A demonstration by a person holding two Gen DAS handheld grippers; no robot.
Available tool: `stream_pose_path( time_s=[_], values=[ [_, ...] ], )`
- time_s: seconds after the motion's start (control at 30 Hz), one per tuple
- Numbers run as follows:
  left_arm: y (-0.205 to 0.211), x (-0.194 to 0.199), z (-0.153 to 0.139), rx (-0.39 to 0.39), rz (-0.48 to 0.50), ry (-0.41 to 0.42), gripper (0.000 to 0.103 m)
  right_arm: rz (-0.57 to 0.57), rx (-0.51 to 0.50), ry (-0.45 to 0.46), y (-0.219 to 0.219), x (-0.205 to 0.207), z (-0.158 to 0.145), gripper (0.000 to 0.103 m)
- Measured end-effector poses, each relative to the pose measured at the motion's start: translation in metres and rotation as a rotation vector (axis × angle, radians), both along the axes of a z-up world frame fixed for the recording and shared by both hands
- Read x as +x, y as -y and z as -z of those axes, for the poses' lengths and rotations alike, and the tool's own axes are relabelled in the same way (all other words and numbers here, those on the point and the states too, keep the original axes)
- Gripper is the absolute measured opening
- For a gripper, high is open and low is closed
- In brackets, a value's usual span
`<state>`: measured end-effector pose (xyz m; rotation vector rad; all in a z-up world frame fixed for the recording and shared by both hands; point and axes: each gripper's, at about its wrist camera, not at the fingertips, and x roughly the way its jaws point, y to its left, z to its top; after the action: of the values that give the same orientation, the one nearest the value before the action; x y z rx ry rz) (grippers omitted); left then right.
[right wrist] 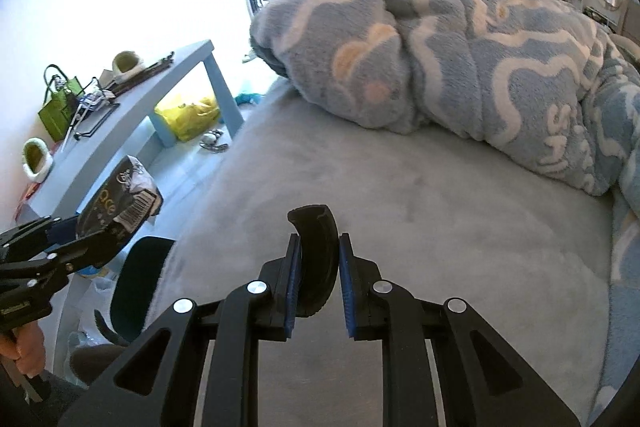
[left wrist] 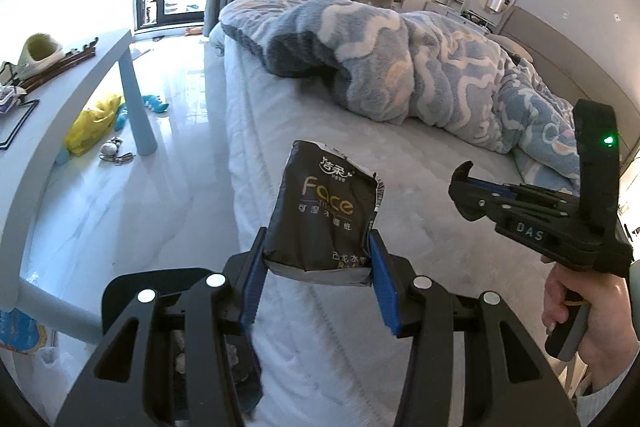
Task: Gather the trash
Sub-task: 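Carry the black pack and curved piece over the teal bin with both tools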
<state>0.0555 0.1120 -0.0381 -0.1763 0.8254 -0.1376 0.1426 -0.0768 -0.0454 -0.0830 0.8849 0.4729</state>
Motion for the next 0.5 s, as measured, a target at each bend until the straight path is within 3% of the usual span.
stream_pose_path(
  time_s=[0.5],
  values=[
    [-0.062,-0.019,0.012,0.023,-0.092,-0.031,0.051,-0.102,0.051,0.016,-0.06,-0.018,-0.009,0.019]
  ],
)
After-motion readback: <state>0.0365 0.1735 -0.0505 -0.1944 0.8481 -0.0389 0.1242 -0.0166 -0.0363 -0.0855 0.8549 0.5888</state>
